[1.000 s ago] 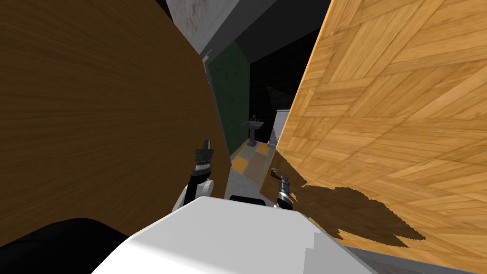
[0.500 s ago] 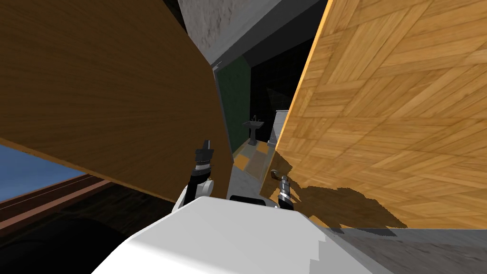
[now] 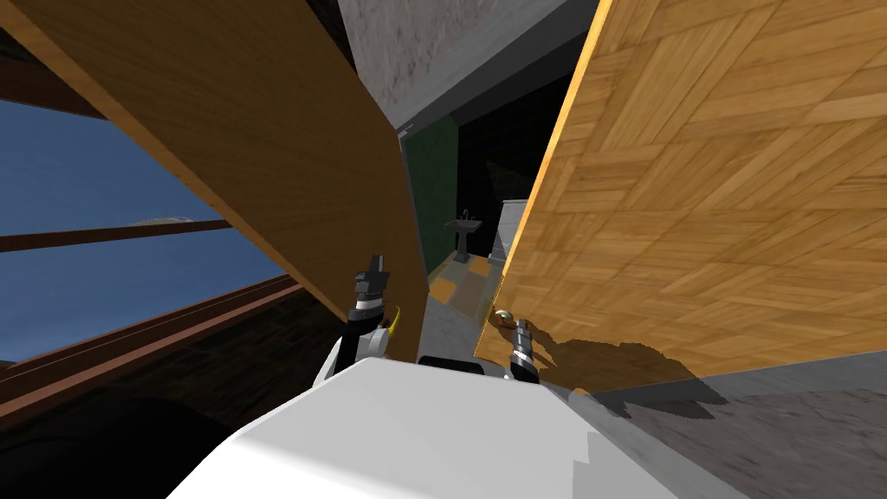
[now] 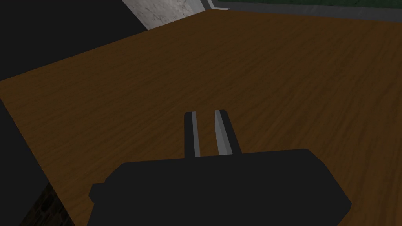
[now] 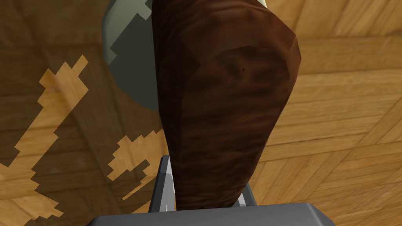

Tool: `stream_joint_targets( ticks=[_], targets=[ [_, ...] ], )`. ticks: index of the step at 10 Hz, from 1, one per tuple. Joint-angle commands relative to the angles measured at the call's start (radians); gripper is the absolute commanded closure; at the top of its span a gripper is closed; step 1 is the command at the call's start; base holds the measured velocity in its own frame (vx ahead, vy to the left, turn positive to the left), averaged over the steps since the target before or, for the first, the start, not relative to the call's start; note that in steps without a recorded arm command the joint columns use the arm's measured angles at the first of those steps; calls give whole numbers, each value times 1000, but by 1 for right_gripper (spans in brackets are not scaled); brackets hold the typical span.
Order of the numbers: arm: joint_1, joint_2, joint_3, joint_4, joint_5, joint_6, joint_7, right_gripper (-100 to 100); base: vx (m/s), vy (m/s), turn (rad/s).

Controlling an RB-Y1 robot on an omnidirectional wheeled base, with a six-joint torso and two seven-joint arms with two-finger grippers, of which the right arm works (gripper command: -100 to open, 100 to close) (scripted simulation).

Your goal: Pull the door open

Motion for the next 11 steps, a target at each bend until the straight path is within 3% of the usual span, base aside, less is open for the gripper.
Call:
stream_joint_targets(
  ticks=[1,11],
  targets=[
    [0,-5,2,-4,1,-1,-1,100,-180,107,41],
    [-5,-50,-1,-2,-2,7,-6,100,-138,88,35]
  ],
)
